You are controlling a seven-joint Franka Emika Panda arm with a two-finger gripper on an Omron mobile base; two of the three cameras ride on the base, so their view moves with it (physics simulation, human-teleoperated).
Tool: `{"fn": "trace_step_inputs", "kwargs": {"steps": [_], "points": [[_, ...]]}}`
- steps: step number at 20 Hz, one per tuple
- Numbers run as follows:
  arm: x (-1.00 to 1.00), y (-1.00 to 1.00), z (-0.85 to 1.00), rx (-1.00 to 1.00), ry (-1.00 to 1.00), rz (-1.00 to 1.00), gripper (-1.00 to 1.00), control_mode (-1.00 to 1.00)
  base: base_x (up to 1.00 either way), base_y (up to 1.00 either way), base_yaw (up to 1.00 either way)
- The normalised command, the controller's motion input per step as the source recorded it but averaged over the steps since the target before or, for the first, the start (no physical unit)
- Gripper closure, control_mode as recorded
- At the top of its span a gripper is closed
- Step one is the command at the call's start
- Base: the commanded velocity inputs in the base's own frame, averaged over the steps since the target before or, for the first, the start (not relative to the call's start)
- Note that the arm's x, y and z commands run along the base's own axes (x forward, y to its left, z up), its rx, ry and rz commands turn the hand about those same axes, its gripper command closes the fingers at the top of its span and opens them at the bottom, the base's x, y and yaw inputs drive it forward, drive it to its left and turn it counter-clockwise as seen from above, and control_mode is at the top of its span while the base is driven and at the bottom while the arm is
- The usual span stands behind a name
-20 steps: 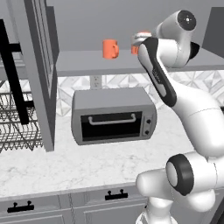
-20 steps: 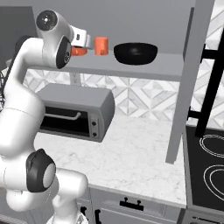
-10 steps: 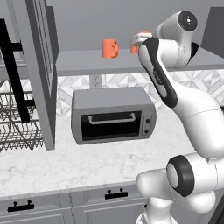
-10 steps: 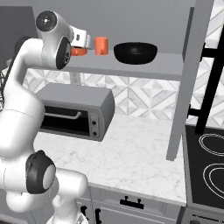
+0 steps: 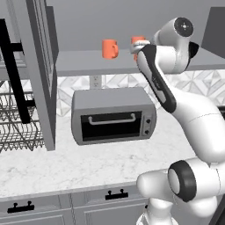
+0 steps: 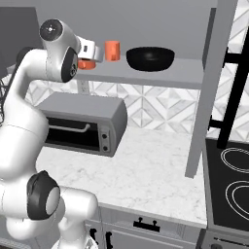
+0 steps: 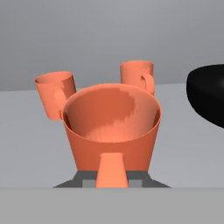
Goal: Gather all objects into one cabinet and sort the glasses and bowls to opposite sides.
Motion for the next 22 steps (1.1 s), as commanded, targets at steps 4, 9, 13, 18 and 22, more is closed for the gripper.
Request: {"fn": "trace_step_inputs", "kwargs": {"steps": [4, 9, 13, 18, 22], "points": [[0.15, 0.09, -0.05, 0.0, 0.01, 0.0, 1.0, -1.0, 0.0, 0.0, 0.0], [0.56, 0.15, 0.31, 0.0, 0.05, 0.02, 1.0, -1.0, 0.0, 0.0, 0.0], [0.59, 0.1, 0.23, 0.0, 0.03, 0.02, 1.0, -1.0, 0.0, 0.0, 0.0], [0.26, 0.01, -0.36, 0.0, 0.01, 0.0, 1.0, -1.0, 0.0, 0.0, 0.0], [0.06, 0.0, -0.03, 0.0, 0.01, 0.0, 1.0, -1.0, 0.0, 0.0, 0.0]]}}
